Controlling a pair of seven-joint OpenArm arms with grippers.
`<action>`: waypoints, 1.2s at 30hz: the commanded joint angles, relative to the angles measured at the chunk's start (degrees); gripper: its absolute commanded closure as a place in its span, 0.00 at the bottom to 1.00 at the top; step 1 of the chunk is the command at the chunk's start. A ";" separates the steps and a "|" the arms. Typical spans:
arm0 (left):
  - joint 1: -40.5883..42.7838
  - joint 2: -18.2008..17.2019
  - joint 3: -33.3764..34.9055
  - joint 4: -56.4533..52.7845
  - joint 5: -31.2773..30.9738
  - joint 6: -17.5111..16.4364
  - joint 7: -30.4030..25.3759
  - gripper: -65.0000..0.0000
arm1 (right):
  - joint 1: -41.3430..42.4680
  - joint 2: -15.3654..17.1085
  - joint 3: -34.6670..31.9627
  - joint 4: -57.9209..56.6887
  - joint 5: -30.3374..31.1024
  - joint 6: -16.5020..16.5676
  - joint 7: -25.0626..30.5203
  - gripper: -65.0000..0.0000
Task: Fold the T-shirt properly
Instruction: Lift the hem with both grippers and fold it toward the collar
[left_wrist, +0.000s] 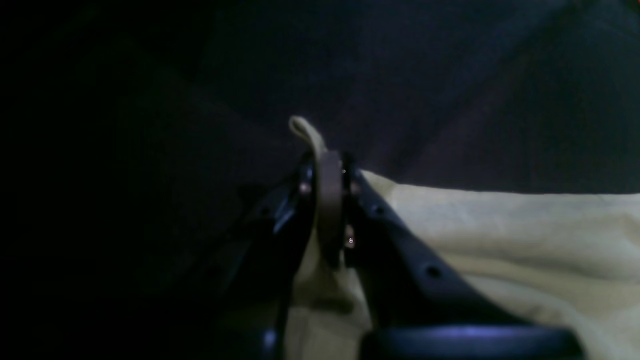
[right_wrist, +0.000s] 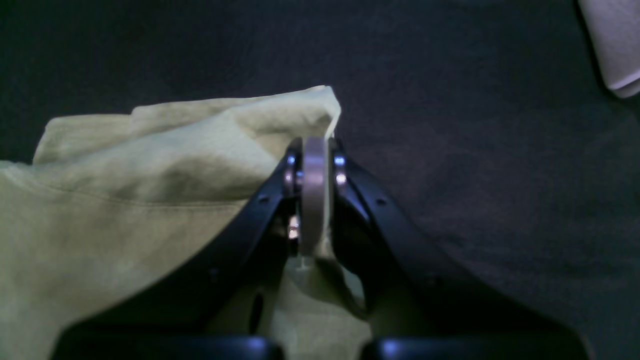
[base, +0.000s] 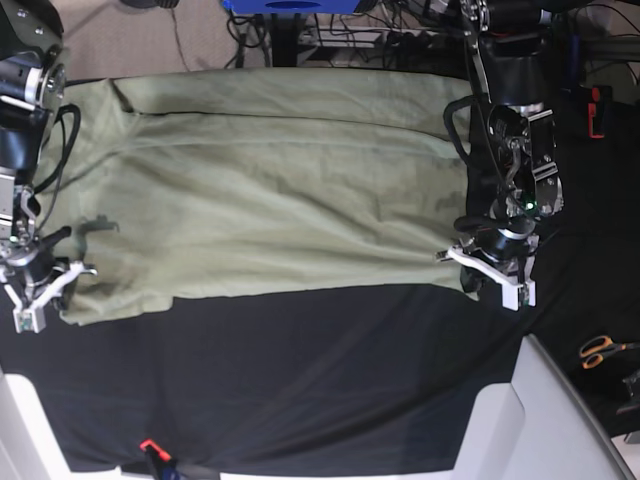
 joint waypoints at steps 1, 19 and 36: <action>-0.17 -0.56 -0.08 2.01 -0.57 -0.16 -1.09 1.00 | 0.38 1.11 0.07 1.64 0.46 -0.14 0.95 1.00; 11.96 -2.14 -0.08 20.82 -0.57 -0.16 11.22 1.00 | -12.99 1.11 0.60 26.25 0.46 -0.14 -19.09 1.00; 18.73 -4.16 -1.75 25.39 -0.57 -0.16 11.04 1.00 | -21.43 0.76 0.77 41.73 0.46 -0.14 -29.03 1.00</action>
